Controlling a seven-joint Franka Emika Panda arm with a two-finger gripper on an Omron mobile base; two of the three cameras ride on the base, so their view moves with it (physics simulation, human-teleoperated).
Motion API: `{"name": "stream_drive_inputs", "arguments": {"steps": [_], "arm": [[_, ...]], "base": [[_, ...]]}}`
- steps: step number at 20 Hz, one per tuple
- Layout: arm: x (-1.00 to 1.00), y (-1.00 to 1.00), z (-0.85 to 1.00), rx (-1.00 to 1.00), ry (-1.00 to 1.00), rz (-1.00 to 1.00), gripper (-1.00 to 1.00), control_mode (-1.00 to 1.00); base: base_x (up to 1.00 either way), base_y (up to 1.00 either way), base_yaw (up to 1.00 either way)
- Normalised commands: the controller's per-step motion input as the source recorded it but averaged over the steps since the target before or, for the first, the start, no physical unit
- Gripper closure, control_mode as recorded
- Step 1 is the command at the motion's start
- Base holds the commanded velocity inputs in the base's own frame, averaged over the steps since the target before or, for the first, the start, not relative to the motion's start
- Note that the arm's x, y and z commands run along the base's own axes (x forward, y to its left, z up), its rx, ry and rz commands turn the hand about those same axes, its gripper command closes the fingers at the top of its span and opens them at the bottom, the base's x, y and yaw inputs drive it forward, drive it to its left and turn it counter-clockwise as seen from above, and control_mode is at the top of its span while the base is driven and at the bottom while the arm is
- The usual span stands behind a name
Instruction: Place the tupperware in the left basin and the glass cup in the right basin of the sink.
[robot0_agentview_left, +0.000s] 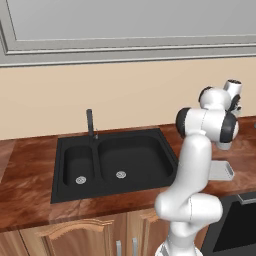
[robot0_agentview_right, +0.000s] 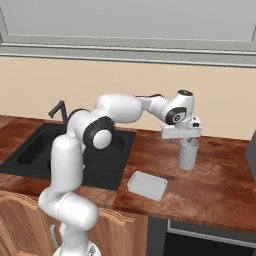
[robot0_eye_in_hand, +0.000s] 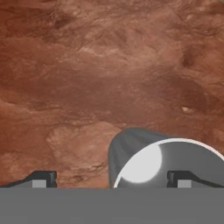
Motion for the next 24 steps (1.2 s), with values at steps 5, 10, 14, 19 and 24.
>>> {"name": "stream_drive_inputs", "arguments": {"steps": [5, 10, 14, 19, 24], "arm": [[0.1, -0.09, -0.15, 0.0, -0.03, 0.0, -1.0, -1.0], [0.07, -0.1, -0.14, 0.0, -0.02, 0.0, -1.0, -1.0], [-0.01, -0.07, -0.23, 0.0, 0.0, 0.0, -1.0, -1.0], [0.0, 0.0, -0.27, 0.0, 0.0, 0.0, 1.0, -1.0], [-0.24, 0.07, 0.0, -0.01, -0.06, 0.0, 1.0, -1.0]], "base": [[0.0, 0.0, 0.0], [0.0, 0.0, 0.0], [0.0, 0.0, 0.0], [0.0, 0.0, 0.0], [0.0, 0.0, 0.0]]}}
